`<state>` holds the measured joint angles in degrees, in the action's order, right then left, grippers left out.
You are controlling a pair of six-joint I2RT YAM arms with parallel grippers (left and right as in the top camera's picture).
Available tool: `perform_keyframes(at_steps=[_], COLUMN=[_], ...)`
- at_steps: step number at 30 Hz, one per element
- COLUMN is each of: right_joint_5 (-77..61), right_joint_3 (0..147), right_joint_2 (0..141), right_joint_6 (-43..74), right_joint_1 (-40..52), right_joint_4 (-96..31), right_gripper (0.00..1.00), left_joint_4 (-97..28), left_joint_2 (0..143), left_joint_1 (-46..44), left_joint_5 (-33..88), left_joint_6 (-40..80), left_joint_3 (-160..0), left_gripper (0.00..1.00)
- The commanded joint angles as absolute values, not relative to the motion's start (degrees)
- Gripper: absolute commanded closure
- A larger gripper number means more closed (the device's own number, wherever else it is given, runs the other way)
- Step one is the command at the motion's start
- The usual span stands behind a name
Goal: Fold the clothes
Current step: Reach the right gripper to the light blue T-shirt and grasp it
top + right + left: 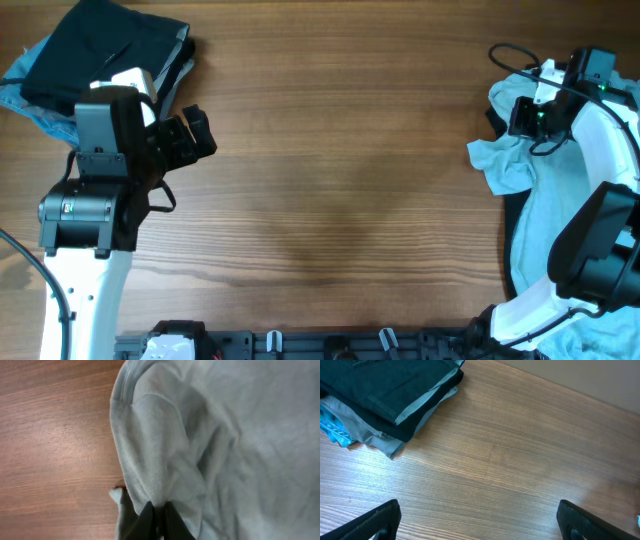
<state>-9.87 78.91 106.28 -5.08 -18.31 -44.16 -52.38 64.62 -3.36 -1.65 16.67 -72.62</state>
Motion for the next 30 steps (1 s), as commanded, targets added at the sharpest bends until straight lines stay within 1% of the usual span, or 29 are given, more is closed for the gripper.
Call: perform_keyframes(at_steps=[1, 2, 3, 5, 6, 8, 9, 11, 13, 14, 15, 16, 17, 18, 19, 20, 24, 27, 28, 29, 30], right_joint_5=[-7.14, -5.32, -5.3, -5.54, -7.01, -12.97, -13.23, -12.88, -10.24, -7.22, -2.33, 2.68, 4.05, 4.12, 4.12, 4.08, 2.72, 1.54, 1.54, 1.52, 1.54], right_joint_3=[78.83, 78.83, 78.85, 78.83, 78.83, 77.38, 74.59, 70.54, 66.83, 65.63, 64.95, 64.9, 65.01, 65.41, 65.89, 66.41, 68.79, 71.44, 72.2, 72.4, 72.4], right_joint_2=[106.52, 106.52, 106.52, 106.52, 106.52, 106.52, 106.52, 106.54, 106.56, 106.56, 106.56, 106.56, 106.5, 106.5, 106.48, 106.48, 105.36, 101.69, 99.98, 98.59, 97.73], right_joint_6=[6.81, 11.03, 10.39, 5.28, 3.29, 2.52, 2.96, 3.2, 3.22, 4.01, 6.74, 9.65, 9.61, 9.1, 9.1, 9.15, 8.95, 8.95, 8.95, 8.95, 8.95], right_joint_1=[-18.02, -18.02, -18.02, -18.02, -18.02, -17.61, -16.58, -15.03, -13.34, -12.64, -12.16, -12.12, -12.16, -12.34, -12.34, -12.36, -12.4, -13.26, -14.13, -15.11, -15.99], right_joint_4=[-45.91, -46.76, -46.81, -47.46, -48.93, -50.7, -49.58, -46.04, -42.0, -40.53, -39.83, -39.83, -39.81, -39.99, -40.56, -41.19, -43.16, -43.59, -42.98, -42.0, -41.56], right_gripper=[0.96, 0.96, 0.87, 0.43, 0.37, 0.35, 0.3, 0.27, 0.27, 0.29, 0.4, 0.62, 0.78, 0.88, 0.93, 0.96, 0.96, 0.95, 0.91, 0.82, 0.88], left_joint_4=[-52.38, -52.38, -52.38, -52.38, -52.38, -52.38, -52.36, -52.34, -52.34, -52.34, -52.34, -52.34, -52.36, -52.36, -52.34, -52.36, -52.36, -52.18, -52.21, -52.23, -52.29], left_joint_2=[64.73, 64.73, 64.73, 64.73, 64.73, 64.73, 64.73, 64.75, 64.75, 64.75, 64.75, 64.75, 64.75, 64.75, 64.75, 64.75, 64.75, 64.75, 64.75, 64.75, 64.75], left_joint_1=[-3.25, -3.25, -3.25, -3.25, -3.25, -3.25, -3.25, -3.25, -3.25, -3.25, -3.25, -3.25, -3.25, -3.25, -3.25, -3.25, -3.25, -3.25, -3.25, -3.25, -3.25], left_joint_5=[-1.13, -1.1, -1.13, -1.13, -1.13, -1.1, -1.1, -1.1, -1.13, -1.1, -1.1, -1.1, -1.1, -1.1, -1.1, -1.1, -1.1, -1.13, -1.1, -1.1, -1.1], left_joint_6=[16.99, 16.99, 16.99, 16.97, 16.99, 16.99, 16.99, 16.99, 16.99, 16.99, 16.99, 16.99, 16.99, 16.99, 16.99, 16.99, 16.99, 16.99, 16.99, 16.99, 16.99], left_joint_3=[-73.6, -73.6, -73.6, -73.6, -73.6, -73.6, -73.6, -73.6, -73.6, -73.6, -73.6, -73.6, -73.6, -73.6, -73.6, -73.6, -73.6, -73.6, -73.6, -73.6, -73.6], left_gripper=[0.0, 0.0, 0.0, 0.0, 0.0, 0.0, 0.0, 0.0, 0.0, 0.0, 0.0, 0.0, 0.0, 0.0, 0.0, 0.0, 0.0, 0.0, 0.0, 0.0, 0.0])
